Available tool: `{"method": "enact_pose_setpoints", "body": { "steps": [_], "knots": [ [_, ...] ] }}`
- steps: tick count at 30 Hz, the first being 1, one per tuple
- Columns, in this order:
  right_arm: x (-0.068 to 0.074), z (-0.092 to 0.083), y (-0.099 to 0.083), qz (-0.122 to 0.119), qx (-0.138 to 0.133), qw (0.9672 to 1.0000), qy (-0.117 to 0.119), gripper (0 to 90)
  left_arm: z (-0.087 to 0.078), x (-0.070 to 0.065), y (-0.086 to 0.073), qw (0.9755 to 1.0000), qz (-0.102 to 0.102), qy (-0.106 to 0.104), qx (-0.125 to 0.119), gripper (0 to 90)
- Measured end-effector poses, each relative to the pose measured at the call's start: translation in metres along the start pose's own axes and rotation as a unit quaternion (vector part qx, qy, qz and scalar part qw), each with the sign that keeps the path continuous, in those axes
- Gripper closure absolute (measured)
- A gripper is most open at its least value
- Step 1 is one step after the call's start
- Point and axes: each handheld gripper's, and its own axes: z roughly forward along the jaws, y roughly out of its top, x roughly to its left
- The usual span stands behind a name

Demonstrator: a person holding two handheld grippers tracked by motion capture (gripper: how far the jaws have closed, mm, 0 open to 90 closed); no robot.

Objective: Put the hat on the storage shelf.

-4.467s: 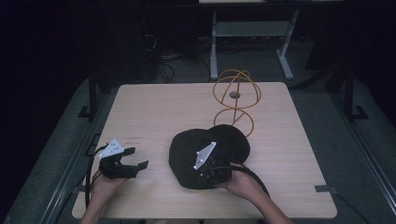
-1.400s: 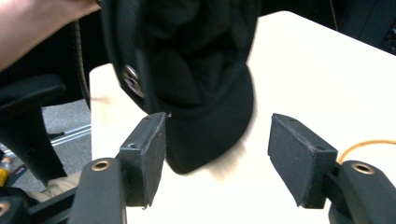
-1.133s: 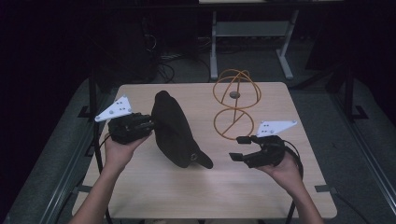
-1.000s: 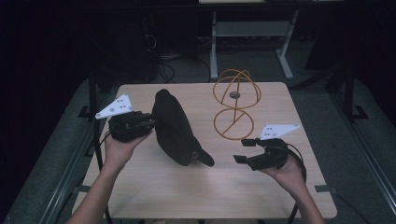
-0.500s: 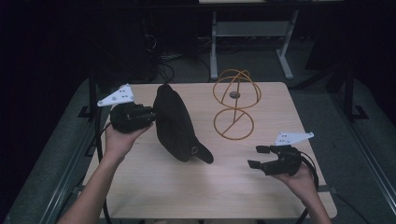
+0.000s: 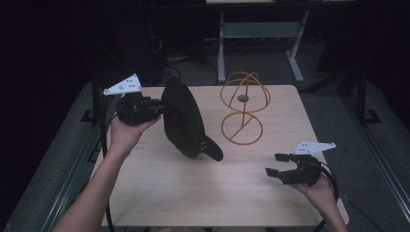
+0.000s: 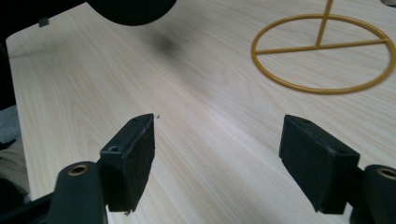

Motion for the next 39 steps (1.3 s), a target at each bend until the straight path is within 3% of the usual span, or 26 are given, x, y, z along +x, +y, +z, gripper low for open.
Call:
{"method": "enact_pose_setpoints", "body": {
  "steps": [14, 25, 39],
  "knots": [
    [-0.012, -0.008, -0.009, 0.011, 0.001, 0.9997, -0.02, 25.0, 0.015, 0.01, 0.017, 1.0, -0.004, -0.005, 0.001, 81.6],
    [-0.013, -0.012, -0.01, 0.014, -0.009, 0.9993, -0.034, 25.0, 0.032, 0.018, 0.034, 1.0, -0.002, -0.008, 0.005, 81.5],
    [-0.021, -0.015, -0.012, 0.023, -0.009, 0.999, -0.036, 25.0, 0.055, 0.025, 0.063, 0.9998, 0.008, -0.009, 0.014, 81.6]
  ]
}}
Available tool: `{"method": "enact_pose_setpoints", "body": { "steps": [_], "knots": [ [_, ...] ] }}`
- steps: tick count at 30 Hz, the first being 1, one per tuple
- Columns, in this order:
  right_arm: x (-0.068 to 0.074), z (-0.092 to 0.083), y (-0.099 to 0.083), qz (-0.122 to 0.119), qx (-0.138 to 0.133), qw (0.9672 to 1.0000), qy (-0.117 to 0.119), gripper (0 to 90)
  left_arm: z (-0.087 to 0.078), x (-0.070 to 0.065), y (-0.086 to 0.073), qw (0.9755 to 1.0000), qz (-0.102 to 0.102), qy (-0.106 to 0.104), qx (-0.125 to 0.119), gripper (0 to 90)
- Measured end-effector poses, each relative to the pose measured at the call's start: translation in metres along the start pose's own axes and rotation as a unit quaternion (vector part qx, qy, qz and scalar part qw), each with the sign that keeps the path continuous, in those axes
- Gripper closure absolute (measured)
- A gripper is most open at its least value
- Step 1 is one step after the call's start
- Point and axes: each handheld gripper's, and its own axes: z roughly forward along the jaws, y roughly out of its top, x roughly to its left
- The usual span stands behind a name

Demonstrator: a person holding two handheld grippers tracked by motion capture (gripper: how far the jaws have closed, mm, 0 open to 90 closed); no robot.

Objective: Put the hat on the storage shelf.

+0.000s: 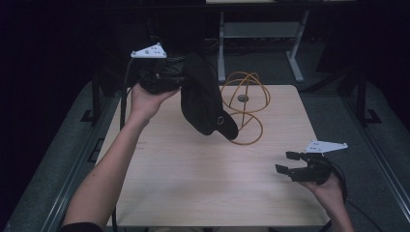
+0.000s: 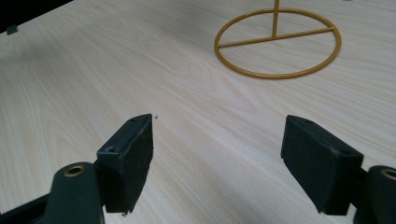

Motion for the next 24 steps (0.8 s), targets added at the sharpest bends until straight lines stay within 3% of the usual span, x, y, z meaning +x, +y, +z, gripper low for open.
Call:
{"method": "enact_pose_setpoints", "body": {
  "steps": [15, 24],
  "knots": [
    [-0.003, -0.002, 0.0, 0.005, -0.01, 0.9999, -0.005, 25.0, 0.036, 0.0, 0.033, 0.9996, 0.017, -0.011, 0.018, 81.6],
    [-0.006, -0.004, -0.001, 0.006, -0.013, 0.9999, -0.009, 24.9, 0.072, -0.004, 0.064, 0.9979, 0.032, -0.021, 0.053, 81.6]
  ]
}}
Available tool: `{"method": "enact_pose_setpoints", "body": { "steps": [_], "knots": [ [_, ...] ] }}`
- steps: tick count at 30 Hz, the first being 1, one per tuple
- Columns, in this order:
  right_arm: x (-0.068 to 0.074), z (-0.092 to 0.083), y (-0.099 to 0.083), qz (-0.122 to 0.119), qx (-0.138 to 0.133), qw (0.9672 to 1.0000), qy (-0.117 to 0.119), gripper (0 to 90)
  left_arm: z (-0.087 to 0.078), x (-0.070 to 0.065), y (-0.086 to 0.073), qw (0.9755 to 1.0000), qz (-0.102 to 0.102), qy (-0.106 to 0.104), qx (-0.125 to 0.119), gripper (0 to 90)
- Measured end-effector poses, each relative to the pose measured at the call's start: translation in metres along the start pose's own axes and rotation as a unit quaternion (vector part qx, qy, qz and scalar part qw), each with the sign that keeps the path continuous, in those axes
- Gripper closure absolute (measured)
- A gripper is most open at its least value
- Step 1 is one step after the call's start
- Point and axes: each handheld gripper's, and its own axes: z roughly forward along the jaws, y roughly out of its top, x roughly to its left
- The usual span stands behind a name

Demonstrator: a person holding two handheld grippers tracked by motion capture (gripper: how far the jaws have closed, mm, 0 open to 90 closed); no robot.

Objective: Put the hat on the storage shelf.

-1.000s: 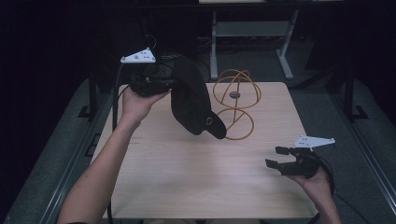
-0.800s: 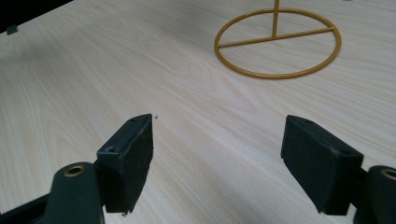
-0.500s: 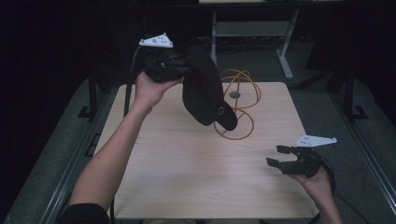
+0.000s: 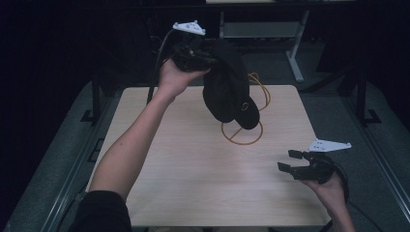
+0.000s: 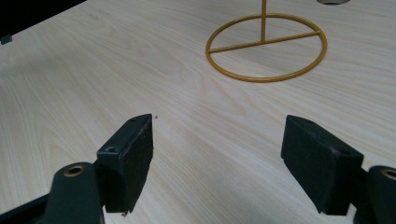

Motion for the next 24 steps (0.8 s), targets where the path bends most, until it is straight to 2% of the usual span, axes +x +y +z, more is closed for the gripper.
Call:
{"method": "enact_pose_setpoints", "body": {
  "steps": [3, 7, 17, 19, 24],
  "knots": [
    [-0.002, -0.001, -0.001, 0.002, -0.001, 1.0, -0.002, 24.6, 0.012, -0.001, 0.011, 0.9998, 0.01, 0.003, 0.016, 81.6],
    [-0.004, -0.003, -0.003, 0.005, -0.005, 1.0, -0.006, 24.6, 0.029, 0.002, 0.021, 0.9993, 0.006, 0.001, 0.037, 81.5],
    [-0.004, -0.002, -0.003, 0.003, -0.001, 1.0, -0.009, 24.6, 0.072, 0.011, 0.026, 0.998, -0.029, -0.018, 0.053, 81.4],
    [-0.004, -0.002, -0.004, 0.003, -0.001, 1.0, -0.009, 24.6, 0.081, 0.012, 0.027, 0.9975, -0.036, -0.017, 0.059, 81.3],
    [-0.005, -0.001, -0.005, 0.005, 0.006, 0.9999, -0.009, 24.5, 0.103, 0.012, 0.028, 0.9963, -0.04, -0.021, 0.073, 80.2]
  ]
}}
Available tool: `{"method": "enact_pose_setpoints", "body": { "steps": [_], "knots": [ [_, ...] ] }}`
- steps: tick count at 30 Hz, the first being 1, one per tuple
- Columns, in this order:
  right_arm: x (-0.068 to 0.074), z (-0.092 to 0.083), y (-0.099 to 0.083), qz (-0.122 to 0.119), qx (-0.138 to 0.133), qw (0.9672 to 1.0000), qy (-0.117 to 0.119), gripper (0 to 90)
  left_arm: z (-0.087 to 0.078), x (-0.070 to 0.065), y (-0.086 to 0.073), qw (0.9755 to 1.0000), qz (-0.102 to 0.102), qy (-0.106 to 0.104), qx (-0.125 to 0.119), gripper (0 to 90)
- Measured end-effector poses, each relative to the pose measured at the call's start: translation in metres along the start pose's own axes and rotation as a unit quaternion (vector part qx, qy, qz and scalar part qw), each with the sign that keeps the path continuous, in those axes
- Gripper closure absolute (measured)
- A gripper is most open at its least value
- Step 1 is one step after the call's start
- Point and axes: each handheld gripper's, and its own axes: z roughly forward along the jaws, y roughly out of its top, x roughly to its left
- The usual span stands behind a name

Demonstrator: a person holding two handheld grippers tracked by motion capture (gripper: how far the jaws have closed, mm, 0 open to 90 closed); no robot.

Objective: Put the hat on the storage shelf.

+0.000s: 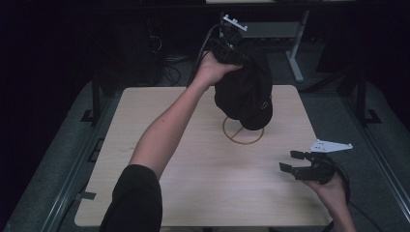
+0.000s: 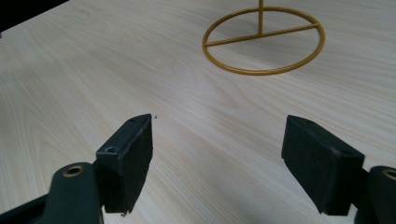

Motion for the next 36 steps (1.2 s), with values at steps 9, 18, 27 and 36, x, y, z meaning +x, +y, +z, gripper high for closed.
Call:
{"method": "enact_pose_setpoints", "body": {
  "steps": [9, 18, 27, 36],
  "knots": [
    [0.001, 0.003, -0.001, 0.001, 0.008, 1.0, -0.002, 24.2, 0.034, -0.001, -0.003, 0.9997, -0.022, -0.009, 0.01, 60.8],
    [0.001, 0.001, -0.003, 0.002, 0.007, 0.9999, -0.008, 23.6, 0.021, -0.002, -0.005, 0.9999, -0.011, 0.007, 0.004, 53.6],
    [0.0, 0.002, -0.004, -0.003, 0.005, 0.9999, -0.015, 22.9, -0.001, -0.007, -0.01, 0.9998, -0.007, 0.019, -0.002, 48.4],
    [0.002, 0.005, -0.003, -0.005, 0.008, 0.9998, -0.019, 22.9, -0.018, -0.01, -0.015, 0.9997, -0.004, 0.025, -0.006, 45.6]
  ]
}}
